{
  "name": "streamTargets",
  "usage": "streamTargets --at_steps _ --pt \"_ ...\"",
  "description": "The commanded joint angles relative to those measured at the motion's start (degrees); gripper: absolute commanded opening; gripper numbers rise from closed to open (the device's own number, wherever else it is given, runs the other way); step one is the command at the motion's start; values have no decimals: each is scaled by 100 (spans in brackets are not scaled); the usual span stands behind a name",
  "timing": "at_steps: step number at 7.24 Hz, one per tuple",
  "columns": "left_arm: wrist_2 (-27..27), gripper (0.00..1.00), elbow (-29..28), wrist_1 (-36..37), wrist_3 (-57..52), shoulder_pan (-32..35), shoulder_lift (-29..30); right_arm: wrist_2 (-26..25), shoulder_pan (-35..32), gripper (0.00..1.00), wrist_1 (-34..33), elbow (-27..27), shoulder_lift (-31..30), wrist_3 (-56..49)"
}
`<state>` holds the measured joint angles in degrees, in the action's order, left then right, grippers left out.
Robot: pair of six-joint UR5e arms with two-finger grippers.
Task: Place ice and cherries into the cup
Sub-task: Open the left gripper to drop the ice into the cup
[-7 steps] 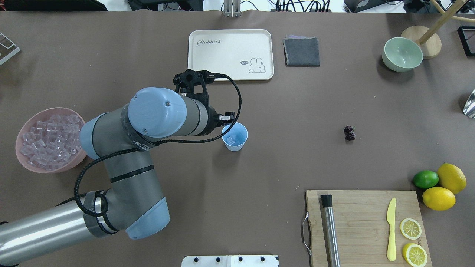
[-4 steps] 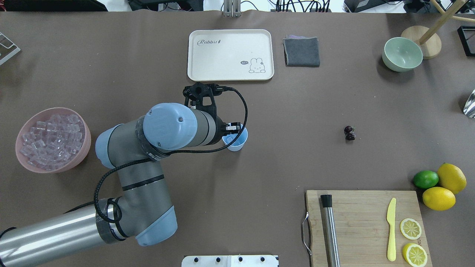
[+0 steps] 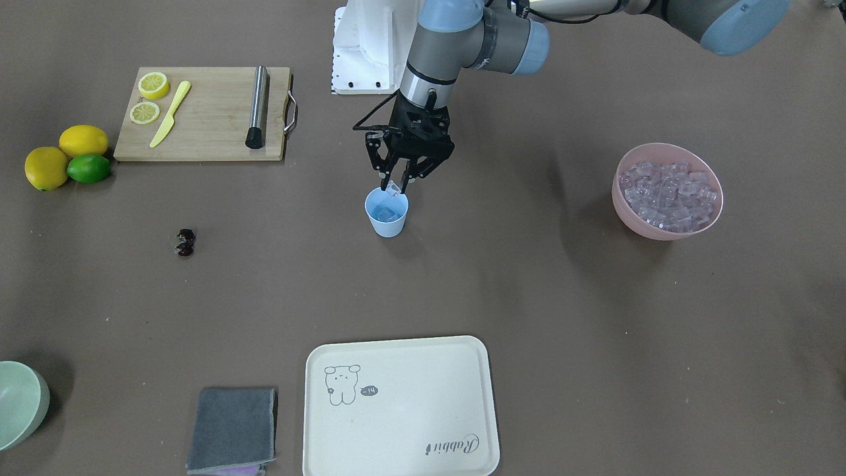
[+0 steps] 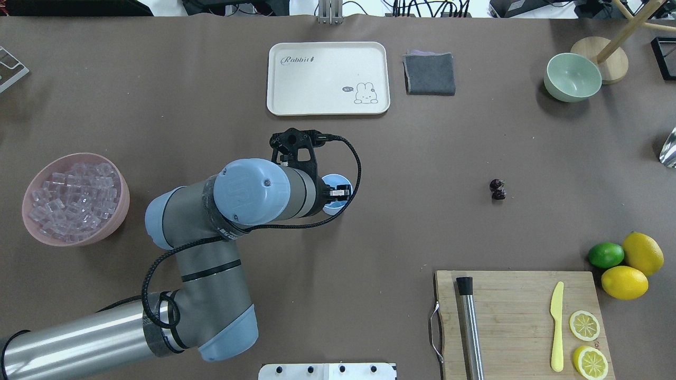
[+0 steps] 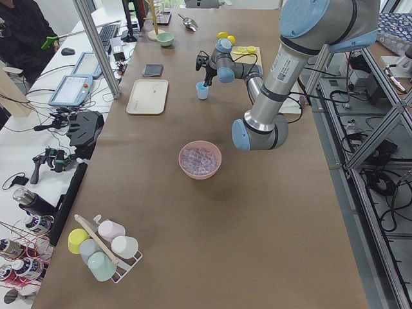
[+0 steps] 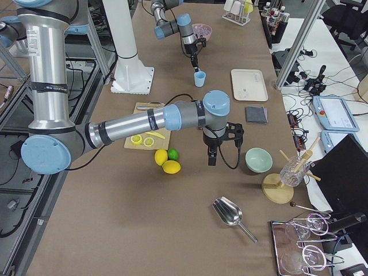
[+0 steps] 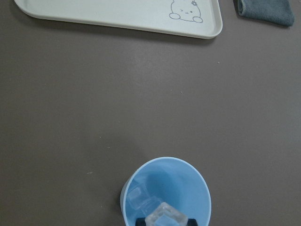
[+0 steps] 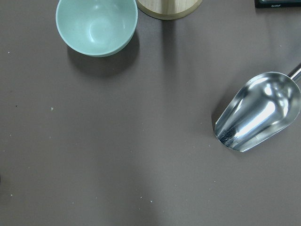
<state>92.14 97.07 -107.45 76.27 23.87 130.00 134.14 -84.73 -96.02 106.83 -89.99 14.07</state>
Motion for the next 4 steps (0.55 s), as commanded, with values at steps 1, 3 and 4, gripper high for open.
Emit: streamTargets --at_steps 1,3,4 --pt "-169 88 -30 5 28 -14 52 7 0 100 -5 4 -27 0" --pt "-574 97 -135 22 492 -111 192 -1 18 100 13 4 -19 -18" --pt "-653 97 -101 66 416 -59 175 7 105 100 13 30 25 -9"
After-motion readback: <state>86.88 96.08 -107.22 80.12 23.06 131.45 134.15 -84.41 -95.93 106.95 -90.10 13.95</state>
